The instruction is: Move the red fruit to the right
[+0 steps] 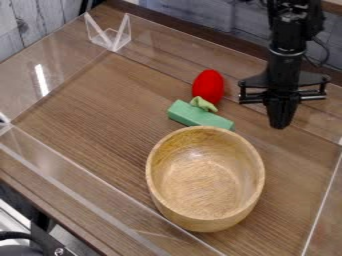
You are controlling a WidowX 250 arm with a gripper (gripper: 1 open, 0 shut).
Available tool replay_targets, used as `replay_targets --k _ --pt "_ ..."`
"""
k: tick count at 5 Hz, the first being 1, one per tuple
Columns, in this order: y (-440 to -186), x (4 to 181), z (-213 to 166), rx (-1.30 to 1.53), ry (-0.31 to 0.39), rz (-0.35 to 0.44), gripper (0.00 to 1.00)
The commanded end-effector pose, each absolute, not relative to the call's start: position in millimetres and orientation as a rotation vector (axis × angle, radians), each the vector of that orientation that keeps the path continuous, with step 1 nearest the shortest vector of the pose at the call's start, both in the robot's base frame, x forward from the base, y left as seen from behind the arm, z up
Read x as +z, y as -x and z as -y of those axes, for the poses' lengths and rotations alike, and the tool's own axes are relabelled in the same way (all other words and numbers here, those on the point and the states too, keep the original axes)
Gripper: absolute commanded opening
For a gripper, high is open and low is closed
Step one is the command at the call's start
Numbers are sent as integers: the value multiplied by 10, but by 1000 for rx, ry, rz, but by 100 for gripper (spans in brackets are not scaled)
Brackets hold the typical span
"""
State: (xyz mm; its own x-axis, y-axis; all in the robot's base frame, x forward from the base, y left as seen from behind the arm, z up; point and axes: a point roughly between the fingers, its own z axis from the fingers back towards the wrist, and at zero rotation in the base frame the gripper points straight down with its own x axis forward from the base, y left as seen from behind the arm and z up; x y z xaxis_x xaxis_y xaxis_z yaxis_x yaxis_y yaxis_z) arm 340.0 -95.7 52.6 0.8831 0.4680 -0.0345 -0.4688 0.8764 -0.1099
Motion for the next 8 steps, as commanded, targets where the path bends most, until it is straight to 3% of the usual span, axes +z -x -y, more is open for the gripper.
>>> replay_targets --k 1,3,4,5,6,7,8 --pt "-3477 813 1088 415 147 72 0" --pt "-3526 537 1269 387 136 74 0" --pt "-3561 564 1237 344 131 74 100" --pt "-3584 607 1180 314 128 71 100" --pt "-3569 534 1166 347 126 85 0" --pt "-3544 453 1174 370 121 95 0" --pt "-3535 374 1238 298 118 89 100"
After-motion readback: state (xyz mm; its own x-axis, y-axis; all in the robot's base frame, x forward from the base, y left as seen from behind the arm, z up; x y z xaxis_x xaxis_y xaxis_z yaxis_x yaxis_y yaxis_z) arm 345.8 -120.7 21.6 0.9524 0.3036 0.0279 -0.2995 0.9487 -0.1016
